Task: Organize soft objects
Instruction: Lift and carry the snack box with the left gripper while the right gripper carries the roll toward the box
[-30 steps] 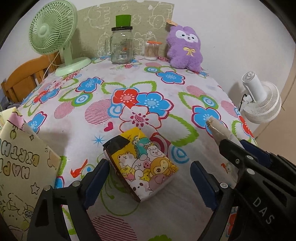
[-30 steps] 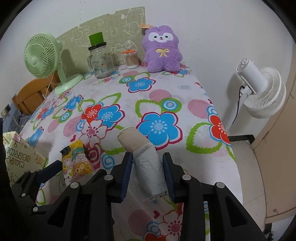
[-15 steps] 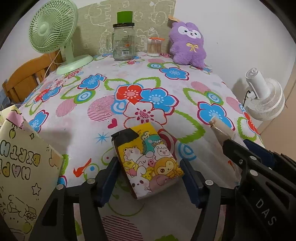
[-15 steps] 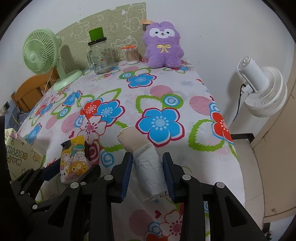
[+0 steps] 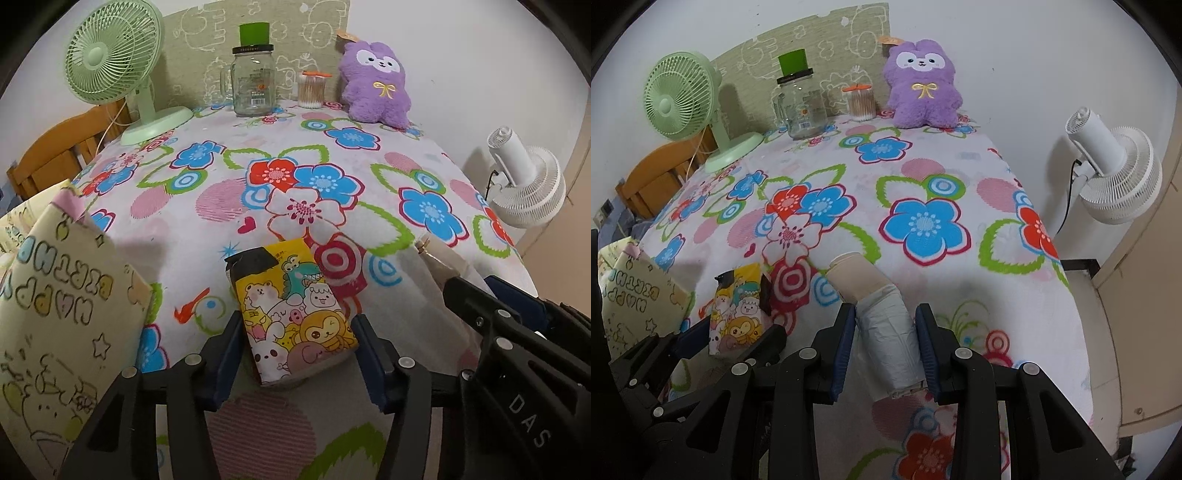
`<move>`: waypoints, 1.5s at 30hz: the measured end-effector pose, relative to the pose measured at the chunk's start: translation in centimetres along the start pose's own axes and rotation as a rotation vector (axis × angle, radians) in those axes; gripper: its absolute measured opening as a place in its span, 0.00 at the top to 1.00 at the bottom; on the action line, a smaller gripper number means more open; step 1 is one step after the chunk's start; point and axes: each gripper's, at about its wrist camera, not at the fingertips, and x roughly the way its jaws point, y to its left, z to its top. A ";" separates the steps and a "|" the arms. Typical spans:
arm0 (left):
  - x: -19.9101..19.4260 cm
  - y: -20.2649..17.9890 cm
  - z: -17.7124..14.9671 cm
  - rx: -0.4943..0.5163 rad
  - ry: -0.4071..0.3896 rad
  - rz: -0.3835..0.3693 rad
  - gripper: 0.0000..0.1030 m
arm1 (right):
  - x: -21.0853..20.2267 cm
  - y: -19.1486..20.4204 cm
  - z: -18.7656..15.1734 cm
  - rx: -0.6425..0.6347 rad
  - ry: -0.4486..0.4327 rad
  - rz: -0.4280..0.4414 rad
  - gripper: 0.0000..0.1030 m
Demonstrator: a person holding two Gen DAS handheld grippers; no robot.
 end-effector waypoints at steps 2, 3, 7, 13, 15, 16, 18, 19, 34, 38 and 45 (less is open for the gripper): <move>-0.3 0.1 -0.3 0.006 0.002 -0.002 0.44 | -0.3 0.1 -0.3 0.006 0.001 0.002 0.64; -0.5 0.1 -0.5 0.006 0.003 -0.003 0.44 | -0.5 0.2 -0.6 0.008 0.000 0.002 0.64; -1.2 0.4 -1.1 0.009 0.005 -0.005 0.45 | -1.3 0.6 -1.2 0.010 -0.005 0.003 0.64; -2.2 0.6 -2.0 0.014 0.001 -0.005 0.47 | -2.4 1.1 -2.2 0.013 -0.009 0.001 0.64; -2.6 0.7 -2.2 0.018 -0.003 -0.007 0.47 | -2.8 1.3 -2.6 0.014 -0.012 0.001 0.64; -2.8 0.8 -2.4 0.021 -0.004 -0.009 0.47 | -3.0 1.4 -2.7 0.013 -0.015 0.001 0.64; -3.2 0.9 -2.7 0.027 -0.004 -0.011 0.47 | -3.5 1.6 -3.1 0.014 -0.017 0.002 0.64; -3.4 0.9 -2.8 0.033 -0.006 -0.013 0.47 | -3.7 1.7 -3.3 0.016 -0.019 0.003 0.64; -8.0 1.8 -3.9 0.061 -0.052 -0.027 0.47 | -8.2 3.5 -4.5 0.014 -0.092 0.005 0.64; -9.3 2.0 -4.0 0.071 -0.058 -0.040 0.47 | -9.6 4.0 -4.6 0.009 -0.115 -0.002 0.64; -11.4 2.4 -3.8 0.085 -0.076 -0.038 0.47 | -11.8 4.7 -4.6 0.020 -0.142 0.000 0.64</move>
